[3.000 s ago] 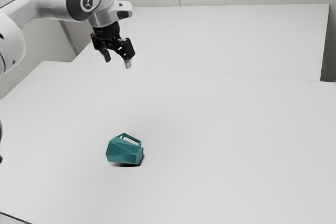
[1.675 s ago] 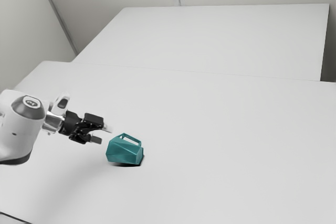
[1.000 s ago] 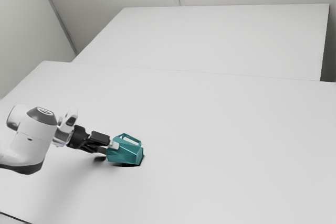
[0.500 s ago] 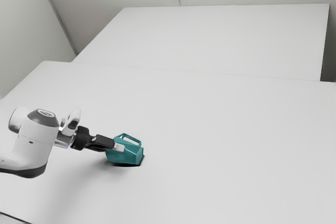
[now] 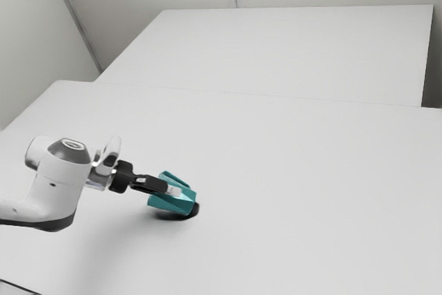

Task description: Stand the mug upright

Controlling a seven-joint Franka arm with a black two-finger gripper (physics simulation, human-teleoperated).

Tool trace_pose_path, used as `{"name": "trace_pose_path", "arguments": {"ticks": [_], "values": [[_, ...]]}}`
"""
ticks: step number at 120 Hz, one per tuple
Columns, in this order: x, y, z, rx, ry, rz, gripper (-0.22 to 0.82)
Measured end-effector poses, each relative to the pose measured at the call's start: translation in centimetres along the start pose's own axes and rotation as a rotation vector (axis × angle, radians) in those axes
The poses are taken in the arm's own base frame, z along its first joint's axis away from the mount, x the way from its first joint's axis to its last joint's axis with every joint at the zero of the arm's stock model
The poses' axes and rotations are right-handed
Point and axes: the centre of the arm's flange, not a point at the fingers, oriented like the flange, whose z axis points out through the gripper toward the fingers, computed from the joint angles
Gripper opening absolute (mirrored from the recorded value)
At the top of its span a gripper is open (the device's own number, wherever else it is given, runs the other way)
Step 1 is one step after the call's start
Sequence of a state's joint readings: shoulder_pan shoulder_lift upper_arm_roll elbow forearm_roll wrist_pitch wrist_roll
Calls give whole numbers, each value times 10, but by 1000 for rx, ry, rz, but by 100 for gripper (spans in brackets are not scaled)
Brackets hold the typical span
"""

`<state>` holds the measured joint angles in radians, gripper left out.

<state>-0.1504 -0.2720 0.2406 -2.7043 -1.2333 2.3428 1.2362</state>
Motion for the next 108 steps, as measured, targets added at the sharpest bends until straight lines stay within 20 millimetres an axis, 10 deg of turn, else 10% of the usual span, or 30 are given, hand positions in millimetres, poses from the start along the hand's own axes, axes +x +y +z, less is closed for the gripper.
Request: {"name": "trace_pose_path", "arguments": {"ticks": [27,81,108], "values": [[8,5,-2,2,10,4,-10],[14,11,-10,6,21,4,-18],[67,51,-14,136,-177,296,-18]]}}
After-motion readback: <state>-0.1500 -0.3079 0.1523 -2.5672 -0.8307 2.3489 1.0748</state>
